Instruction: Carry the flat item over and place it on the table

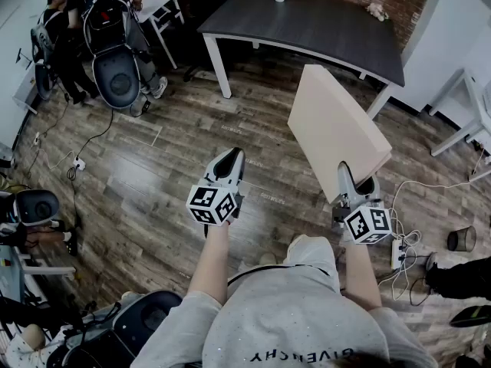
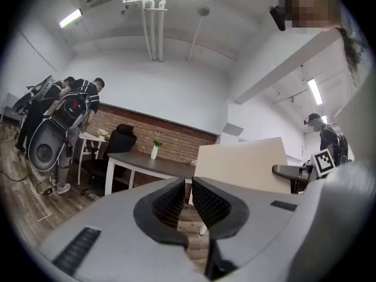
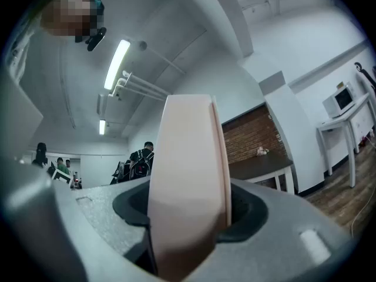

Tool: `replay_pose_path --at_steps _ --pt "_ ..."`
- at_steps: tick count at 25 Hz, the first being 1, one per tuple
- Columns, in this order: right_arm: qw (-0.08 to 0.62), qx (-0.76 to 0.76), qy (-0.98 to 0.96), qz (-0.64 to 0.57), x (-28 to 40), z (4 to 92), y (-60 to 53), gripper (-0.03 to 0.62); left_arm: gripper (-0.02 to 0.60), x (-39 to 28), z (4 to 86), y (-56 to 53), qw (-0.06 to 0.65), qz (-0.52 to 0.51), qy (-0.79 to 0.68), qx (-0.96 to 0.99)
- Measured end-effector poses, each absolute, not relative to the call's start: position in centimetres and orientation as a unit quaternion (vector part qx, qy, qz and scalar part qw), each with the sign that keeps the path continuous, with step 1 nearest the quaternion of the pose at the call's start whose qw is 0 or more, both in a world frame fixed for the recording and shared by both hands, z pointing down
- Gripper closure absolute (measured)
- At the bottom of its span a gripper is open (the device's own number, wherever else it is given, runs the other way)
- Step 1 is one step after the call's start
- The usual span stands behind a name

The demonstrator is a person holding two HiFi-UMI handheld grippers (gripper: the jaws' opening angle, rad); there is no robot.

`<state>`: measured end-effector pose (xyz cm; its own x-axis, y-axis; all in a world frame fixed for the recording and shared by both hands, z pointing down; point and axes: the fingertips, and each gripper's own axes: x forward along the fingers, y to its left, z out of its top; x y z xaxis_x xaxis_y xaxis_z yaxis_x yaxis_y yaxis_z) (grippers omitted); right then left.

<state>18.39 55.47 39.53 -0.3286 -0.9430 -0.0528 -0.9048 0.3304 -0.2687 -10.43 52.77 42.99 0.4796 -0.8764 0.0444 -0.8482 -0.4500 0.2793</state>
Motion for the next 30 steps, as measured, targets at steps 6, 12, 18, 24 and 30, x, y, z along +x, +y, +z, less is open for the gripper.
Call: replay_pose_path --at_steps 6,12,18,24,30 --pt "0.102 -0.575 0.807 -0.089 18.1 39.7 54.7 0.326 0.549 -10.6 43.1 51.5 0.126 -0.051 -0.499 0.856" --pt "0.105 -0.572 0.807 -0.102 18.2 40.5 53.0 0.326 0.549 -10.3 43.8 49.7 0.133 -0.046 -0.498 0.856" --pt "0.118 -0.567 0.807 -0.119 18.3 41.8 47.1 0.324 0.549 -10.6 44.9 44.4 0.136 -0.043 -0.506 0.851" --pt "0.122 -0.55 0.816 -0.132 17.9 41.7 40.2 0.324 0.549 -10.2 45.5 37.9 0.147 -0.038 -0.515 0.844" --pt "0.114 -0.539 0.823 -0.139 18.2 41.6 32.8 0.324 0.549 -8.7 45.9 31.0 0.152 -0.033 -0.517 0.842"
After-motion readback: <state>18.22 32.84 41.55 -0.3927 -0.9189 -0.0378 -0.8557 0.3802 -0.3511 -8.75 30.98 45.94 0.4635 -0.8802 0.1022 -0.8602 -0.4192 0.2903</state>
